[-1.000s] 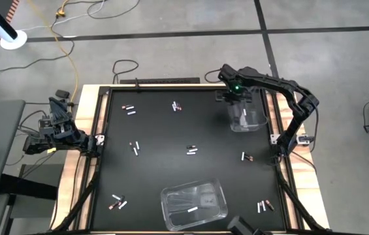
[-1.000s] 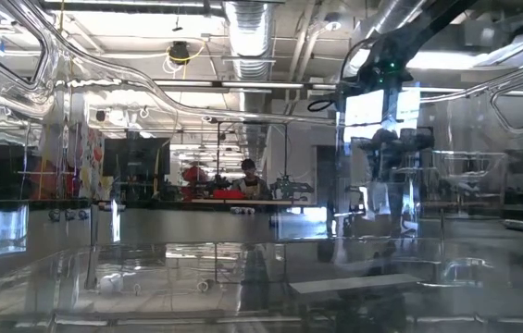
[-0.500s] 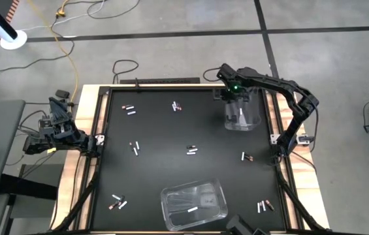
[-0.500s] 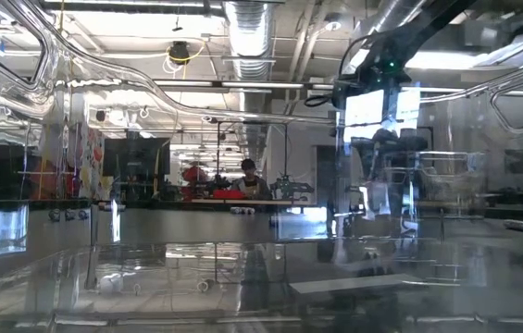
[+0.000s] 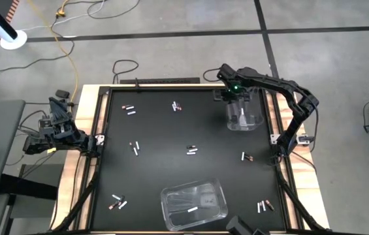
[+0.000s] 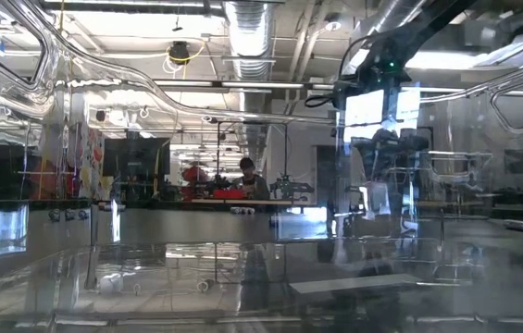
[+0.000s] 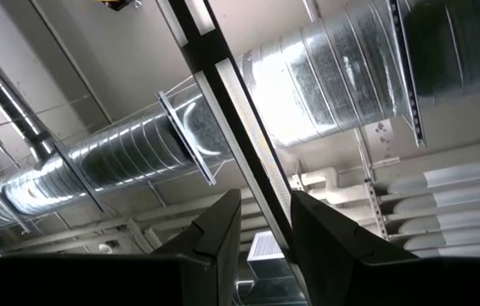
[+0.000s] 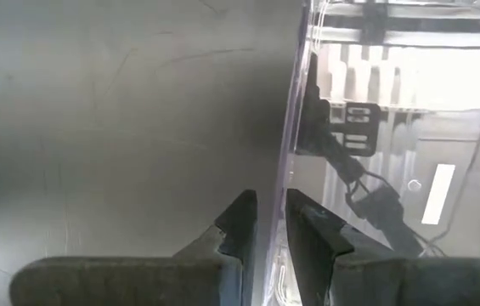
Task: Sort batteries
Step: Adjust the top transparent bin, then move the bottom transparent bin to the top center of the table
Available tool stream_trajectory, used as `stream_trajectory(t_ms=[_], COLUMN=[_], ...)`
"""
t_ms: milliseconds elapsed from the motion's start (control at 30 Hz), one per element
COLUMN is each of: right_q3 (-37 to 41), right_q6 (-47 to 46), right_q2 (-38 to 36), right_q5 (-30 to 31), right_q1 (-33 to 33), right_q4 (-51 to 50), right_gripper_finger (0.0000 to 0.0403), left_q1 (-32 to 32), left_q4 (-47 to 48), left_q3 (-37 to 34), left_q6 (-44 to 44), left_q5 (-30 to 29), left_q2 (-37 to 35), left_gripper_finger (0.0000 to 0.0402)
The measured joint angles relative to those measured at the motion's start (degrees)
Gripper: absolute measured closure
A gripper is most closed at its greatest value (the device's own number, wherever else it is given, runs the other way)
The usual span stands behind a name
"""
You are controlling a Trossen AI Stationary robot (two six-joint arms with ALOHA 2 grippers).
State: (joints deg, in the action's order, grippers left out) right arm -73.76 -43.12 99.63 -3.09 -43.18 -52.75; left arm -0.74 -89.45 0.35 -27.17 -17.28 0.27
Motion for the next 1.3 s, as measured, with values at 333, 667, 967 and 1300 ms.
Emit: stream_trajectory(t_ms=[333, 667, 967, 1300], right_q3=[0.0, 0.0, 0.0, 0.0], right_q6=[1.6, 4.9, 16.3, 29.1], right_q2=[-3.6, -14.4, -20.9, -21.7], right_q5=[0.0, 0.0, 0.0, 0.0], right_q1=[-0.1, -0.9, 2.8, 9.7], right_q4=[-0.8, -1.2, -1.2, -2.0], right_gripper_finger=[0.0319, 0.0319, 0.0319, 0.0319], left_q1=[0.0, 0.0, 0.0, 0.0], left_q4=[0.0, 0.0, 0.0, 0.0], left_q3=[0.0, 0.0, 0.0, 0.0], left_q6=[0.0, 0.0, 0.0, 0.0], left_q5=[0.0, 0.0, 0.0, 0.0], left_q2=[0.0, 0.0, 0.0, 0.0], left_gripper_finger=[0.0300, 0.0300, 0.0300, 0.0300])
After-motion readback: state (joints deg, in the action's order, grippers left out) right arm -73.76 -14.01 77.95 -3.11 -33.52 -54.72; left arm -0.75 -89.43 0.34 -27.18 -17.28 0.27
